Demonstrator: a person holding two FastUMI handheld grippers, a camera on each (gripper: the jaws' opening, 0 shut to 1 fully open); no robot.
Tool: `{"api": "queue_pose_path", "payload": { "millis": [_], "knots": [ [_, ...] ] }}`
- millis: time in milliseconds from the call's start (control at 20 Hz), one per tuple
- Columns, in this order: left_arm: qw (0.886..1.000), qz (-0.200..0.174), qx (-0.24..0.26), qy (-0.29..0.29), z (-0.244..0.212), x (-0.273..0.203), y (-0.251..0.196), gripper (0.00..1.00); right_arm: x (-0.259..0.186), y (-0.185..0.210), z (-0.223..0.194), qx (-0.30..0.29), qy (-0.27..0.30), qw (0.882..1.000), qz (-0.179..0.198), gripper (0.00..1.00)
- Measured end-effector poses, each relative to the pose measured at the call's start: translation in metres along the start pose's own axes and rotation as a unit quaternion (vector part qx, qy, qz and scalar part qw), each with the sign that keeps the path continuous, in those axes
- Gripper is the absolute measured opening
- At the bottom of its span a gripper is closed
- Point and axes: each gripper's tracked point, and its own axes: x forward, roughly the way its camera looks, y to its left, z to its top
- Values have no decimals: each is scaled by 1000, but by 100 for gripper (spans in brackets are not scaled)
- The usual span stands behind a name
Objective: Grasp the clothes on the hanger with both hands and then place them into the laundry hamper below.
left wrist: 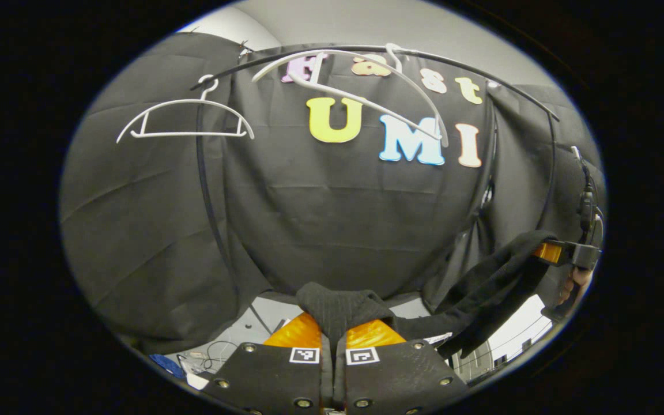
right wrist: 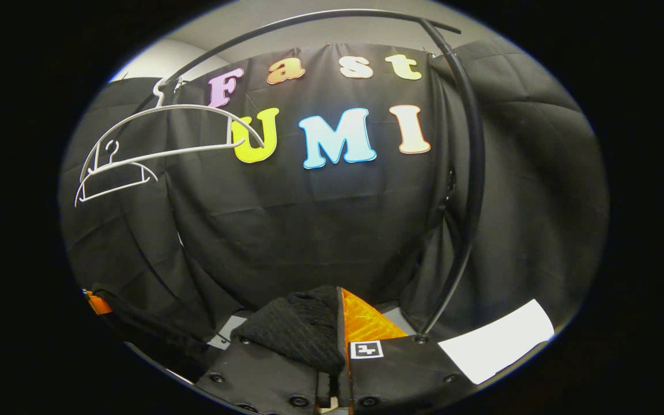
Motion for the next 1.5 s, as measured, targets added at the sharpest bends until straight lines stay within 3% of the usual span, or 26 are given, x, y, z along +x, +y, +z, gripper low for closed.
{"api": "queue_pose_path", "payload": {
  "millis": [300, 600, 800, 1050, 1500],
  "knots": [
    [999, -49, 0, 12, -20, 9, 1, 2, -47, 10, -23, -15, 15, 999, -33, 10],
    [994, -81, 52, 44, -39, 12, -4, 2, -38, 47, -69, -15, 59, 998, -7, 10],
    [992, -85, 64, 72, -76, 39, -14, 2, -25, 59, -115, -21, 110, 994, 10, 10],
    [987, -61, 57, 135, -128, 63, -2, 3, -1, 65, -160, 4, 163, 987, 9, 10],
    [975, -82, 60, 199, -195, 128, -10, 3, 13, 63, -232, 12, 265, 964, 2, 10]
  ]
}}
